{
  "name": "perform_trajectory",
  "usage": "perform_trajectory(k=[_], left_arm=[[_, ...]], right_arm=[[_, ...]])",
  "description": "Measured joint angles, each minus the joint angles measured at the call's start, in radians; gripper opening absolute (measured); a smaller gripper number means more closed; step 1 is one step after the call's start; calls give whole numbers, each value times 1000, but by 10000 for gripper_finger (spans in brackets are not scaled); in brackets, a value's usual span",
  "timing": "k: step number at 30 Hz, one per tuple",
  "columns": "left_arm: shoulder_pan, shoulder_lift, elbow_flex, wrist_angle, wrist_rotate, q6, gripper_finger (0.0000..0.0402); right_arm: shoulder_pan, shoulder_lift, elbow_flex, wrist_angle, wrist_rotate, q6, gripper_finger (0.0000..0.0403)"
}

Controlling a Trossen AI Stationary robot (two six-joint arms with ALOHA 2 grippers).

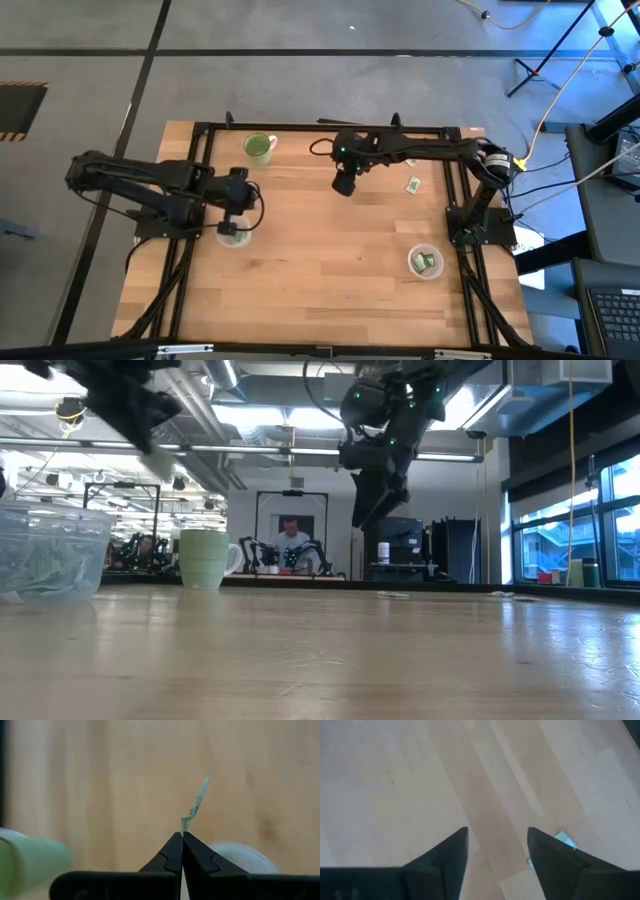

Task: Pick and place items into bin
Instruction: Put the stevia packet into the left transparent bin

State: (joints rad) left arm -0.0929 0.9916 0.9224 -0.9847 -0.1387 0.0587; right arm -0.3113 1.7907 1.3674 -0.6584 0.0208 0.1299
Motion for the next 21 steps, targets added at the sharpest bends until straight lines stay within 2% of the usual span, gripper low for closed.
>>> perform_trajectory(k=[4, 8, 11, 21], left_arm=[[-46, 0, 22, -148, 88, -137, 1], [-88, 0, 25, -253, 95, -275, 2], [-107, 6, 16, -258, 94, -344, 1], [-122, 22, -83, -238, 64, -363, 3]], right_arm=[[-15, 1, -1, 4, 4, -3, 222], [-24, 1, -1, 6, 60, 3, 224], [-32, 18, -1, 15, 77, 25, 225], [-43, 76, 0, 55, 85, 23, 225]])
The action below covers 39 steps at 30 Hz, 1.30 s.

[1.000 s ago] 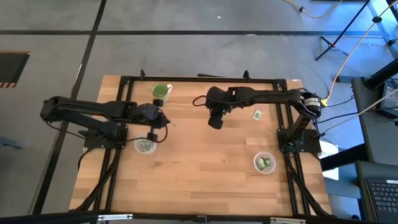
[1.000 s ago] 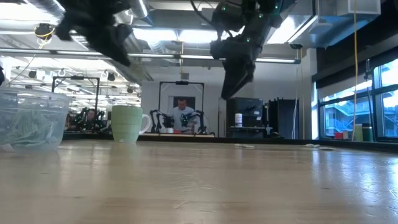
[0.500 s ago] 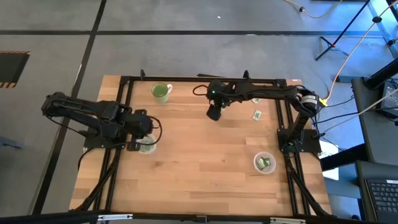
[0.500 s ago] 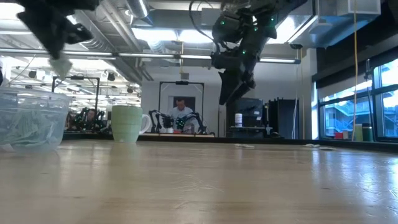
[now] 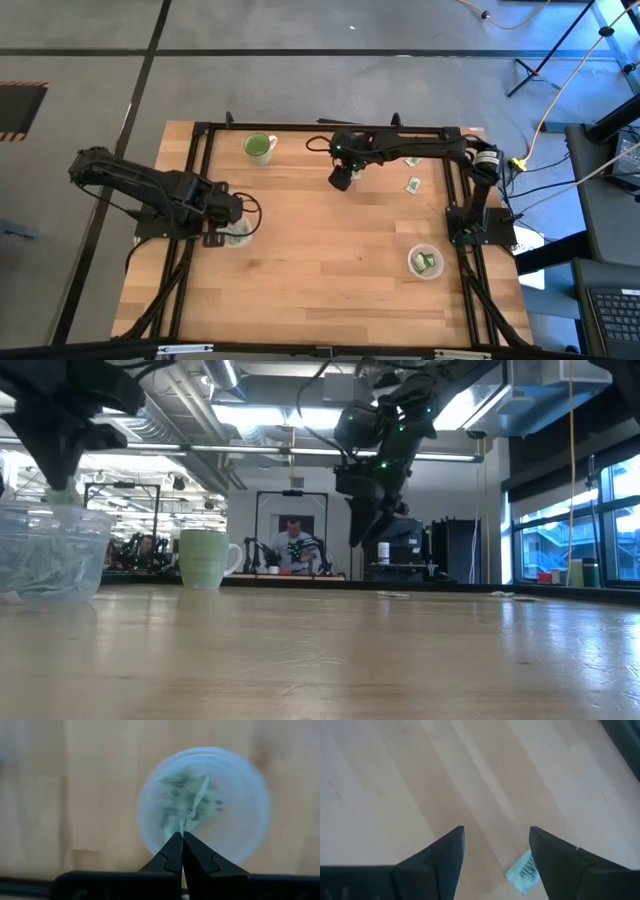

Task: Pick and place items into bin
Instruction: Put the stevia packet into the left transparent bin

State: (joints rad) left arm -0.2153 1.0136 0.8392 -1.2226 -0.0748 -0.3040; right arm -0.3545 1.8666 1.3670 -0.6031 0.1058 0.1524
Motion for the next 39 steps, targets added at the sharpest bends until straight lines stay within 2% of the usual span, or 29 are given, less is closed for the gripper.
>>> perform_trajectory(k=[3, 8, 14, 21, 30, 39], left_arm=[[0, 7, -13, 1, -69, 1, 13], [0, 14, -15, 6, -79, 2, 48], [0, 9, -6, 16, -87, 2, 82], [12, -74, 14, 107, -159, 13, 83], [58, -241, 14, 344, -108, 146, 81], [101, -261, 14, 359, -106, 220, 77]], right_arm=[[-3, 5, -1, 4, 43, 2, 225], [-5, 7, 0, -1, 145, 28, 225], [-11, 7, 0, -19, 148, 31, 225], [-62, 7, 0, -114, 151, 162, 215], [-82, 9, 0, -157, 150, 222, 184], [-65, 67, 0, -255, 147, 266, 178]])
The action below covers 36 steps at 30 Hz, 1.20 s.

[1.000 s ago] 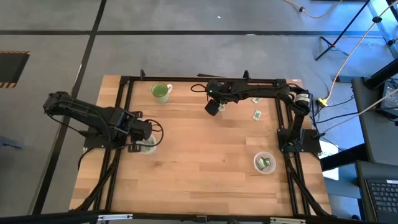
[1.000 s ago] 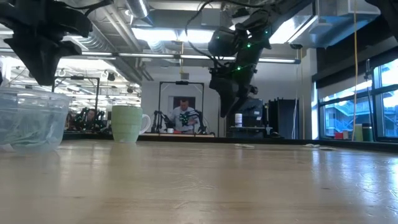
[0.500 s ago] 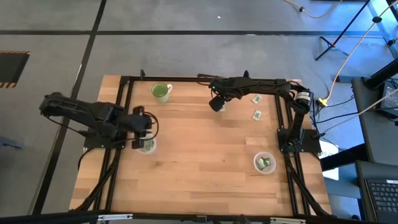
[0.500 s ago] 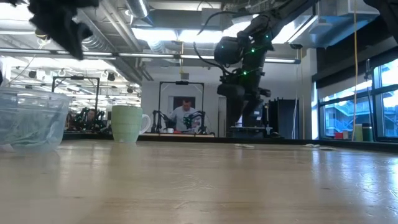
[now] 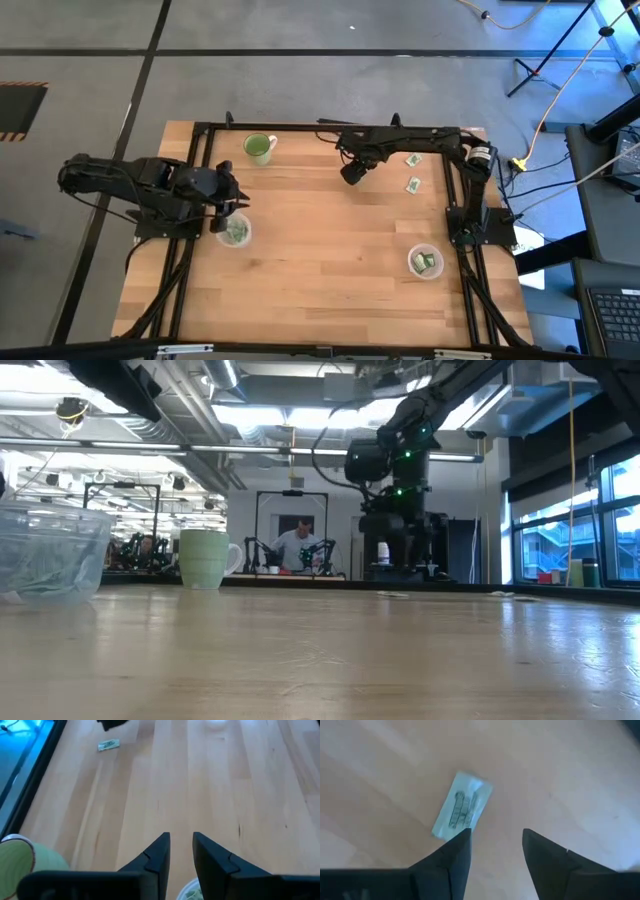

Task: Pick and place items into bin
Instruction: Put the stevia packet into the left transparent bin

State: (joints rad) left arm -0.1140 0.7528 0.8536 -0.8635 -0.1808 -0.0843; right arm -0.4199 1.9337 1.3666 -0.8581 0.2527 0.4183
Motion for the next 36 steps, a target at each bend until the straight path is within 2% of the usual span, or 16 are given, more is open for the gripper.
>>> perform_trajectory(k=[9, 23, 30, 36], left_arm=[[10, 2, 0, 0, 0, 12, 75], [10, 2, 0, -2, 1, 12, 73], [10, 2, 0, -6, 1, 12, 73], [10, 2, 0, -9, 3, 12, 72]], right_arm=[[22, 66, 0, -15, -14, -4, 178], [23, 70, 0, -1, -46, 21, 141], [23, 80, -1, 12, -50, 19, 139], [23, 90, -24, 57, -100, 23, 139]])
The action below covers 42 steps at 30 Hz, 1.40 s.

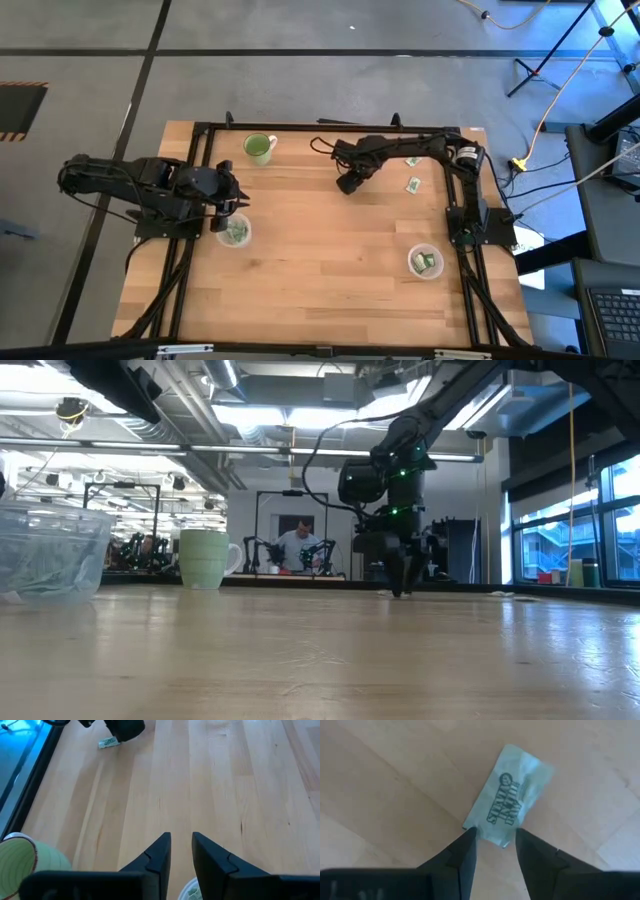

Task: Pick and place items into bin
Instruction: Put the stevia packet into the left transparent bin

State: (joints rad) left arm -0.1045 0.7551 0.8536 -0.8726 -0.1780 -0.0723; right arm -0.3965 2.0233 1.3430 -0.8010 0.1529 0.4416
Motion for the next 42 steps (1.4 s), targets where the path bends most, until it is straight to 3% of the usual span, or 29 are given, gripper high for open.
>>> perform_trajectory(k=[6, 20, 29, 36, 42], left_arm=[[0, 0, 0, 0, -1, 6, 72], [0, 0, 0, 1, -5, 8, 72], [20, 5, 0, 102, -59, -17, 73], [31, 83, -42, 154, -166, 330, 73], [53, 204, -124, 415, -214, 533, 73]], right_arm=[[-2, -8, -68, 56, -14, 13, 123], [-1, -8, -85, 85, -14, -59, 24], [7, -17, -14, -35, -18, -114, 5], [47, -81, 63, -87, -94, -199, 5], [99, -112, 120, -7, -269, -317, 5]])
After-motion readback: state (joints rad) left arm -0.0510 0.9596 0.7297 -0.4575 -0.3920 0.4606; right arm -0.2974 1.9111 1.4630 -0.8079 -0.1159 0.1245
